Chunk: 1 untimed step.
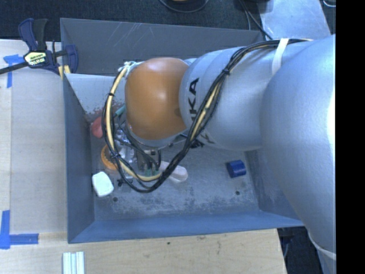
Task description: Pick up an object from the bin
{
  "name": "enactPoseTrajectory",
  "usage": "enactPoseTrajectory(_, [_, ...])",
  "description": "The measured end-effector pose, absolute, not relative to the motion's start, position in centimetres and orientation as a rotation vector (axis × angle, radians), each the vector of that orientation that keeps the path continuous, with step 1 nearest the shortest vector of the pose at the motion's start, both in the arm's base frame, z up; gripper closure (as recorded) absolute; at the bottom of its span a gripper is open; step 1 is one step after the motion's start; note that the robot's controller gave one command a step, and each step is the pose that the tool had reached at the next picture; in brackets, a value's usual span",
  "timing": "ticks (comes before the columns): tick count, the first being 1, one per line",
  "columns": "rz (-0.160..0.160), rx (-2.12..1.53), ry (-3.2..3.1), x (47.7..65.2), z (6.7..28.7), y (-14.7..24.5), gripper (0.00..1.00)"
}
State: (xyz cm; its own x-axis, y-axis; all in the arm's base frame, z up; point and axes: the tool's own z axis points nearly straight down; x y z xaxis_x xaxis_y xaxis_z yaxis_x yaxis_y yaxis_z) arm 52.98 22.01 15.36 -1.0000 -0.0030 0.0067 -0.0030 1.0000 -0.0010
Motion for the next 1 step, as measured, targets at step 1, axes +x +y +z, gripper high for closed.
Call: enactPoseTrajectory(1, [-0.001,-0.002,-3.143,53.21,15.83,21.9,0.0])
